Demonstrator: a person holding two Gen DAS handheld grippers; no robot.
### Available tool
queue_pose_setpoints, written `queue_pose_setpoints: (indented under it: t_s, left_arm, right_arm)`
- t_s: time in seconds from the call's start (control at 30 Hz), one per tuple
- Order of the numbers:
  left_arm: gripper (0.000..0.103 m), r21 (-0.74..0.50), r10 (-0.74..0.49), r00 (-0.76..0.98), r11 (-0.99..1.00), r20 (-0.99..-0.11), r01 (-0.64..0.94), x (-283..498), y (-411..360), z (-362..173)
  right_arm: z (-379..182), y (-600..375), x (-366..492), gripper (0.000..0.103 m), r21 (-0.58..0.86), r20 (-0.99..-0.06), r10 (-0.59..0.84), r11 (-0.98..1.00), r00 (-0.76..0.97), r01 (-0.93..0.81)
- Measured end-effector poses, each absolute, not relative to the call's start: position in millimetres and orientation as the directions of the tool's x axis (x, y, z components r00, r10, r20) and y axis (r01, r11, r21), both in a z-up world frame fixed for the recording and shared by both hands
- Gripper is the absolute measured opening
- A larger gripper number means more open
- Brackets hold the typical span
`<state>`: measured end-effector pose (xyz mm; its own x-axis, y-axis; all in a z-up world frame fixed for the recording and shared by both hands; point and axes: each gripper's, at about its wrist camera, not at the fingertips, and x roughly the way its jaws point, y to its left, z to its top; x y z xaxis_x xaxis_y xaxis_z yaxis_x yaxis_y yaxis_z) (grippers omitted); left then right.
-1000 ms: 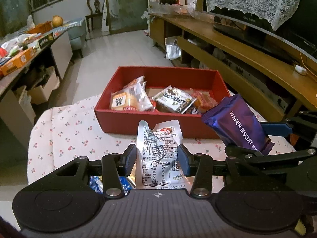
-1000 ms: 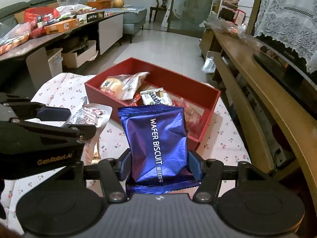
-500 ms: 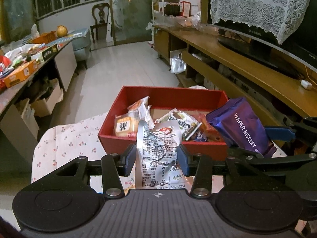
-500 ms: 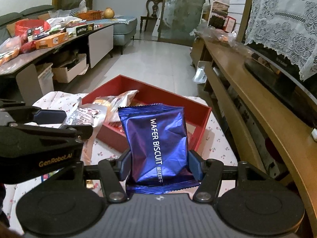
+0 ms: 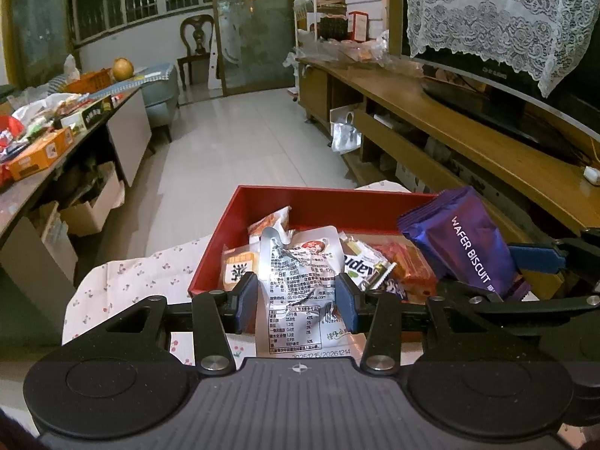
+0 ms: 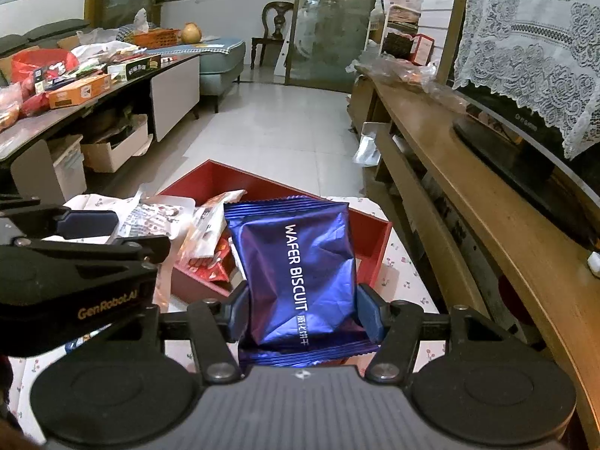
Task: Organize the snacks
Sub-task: 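Carry the white bag and purple Wafer Biscuit over the red box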
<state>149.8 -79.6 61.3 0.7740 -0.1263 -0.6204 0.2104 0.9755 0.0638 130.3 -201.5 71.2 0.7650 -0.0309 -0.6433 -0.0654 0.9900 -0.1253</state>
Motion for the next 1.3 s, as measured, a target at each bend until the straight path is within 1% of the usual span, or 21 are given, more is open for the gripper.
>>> queue_pose_setpoints:
  t_s: [0.73, 1.3]
  left_arm:
    - [0.052, 0.071, -0.112, 0.78, 0.978, -0.616, 0.196, 188.7, -88.0, 58.3]
    - [0.052, 0.075, -0.103, 0.761, 0.978, -0.641, 0.196, 234.6, -100.6, 32.6]
  right_arm:
    - [66.9, -208.0, 173.6, 0.075, -0.132, -0.642, -0.061, 0.991, 0.764, -0.032]
    - [41.0, -219.9, 225.2, 0.075, -0.148, -0.67, -0.101, 0.989, 0.735, 0.0]
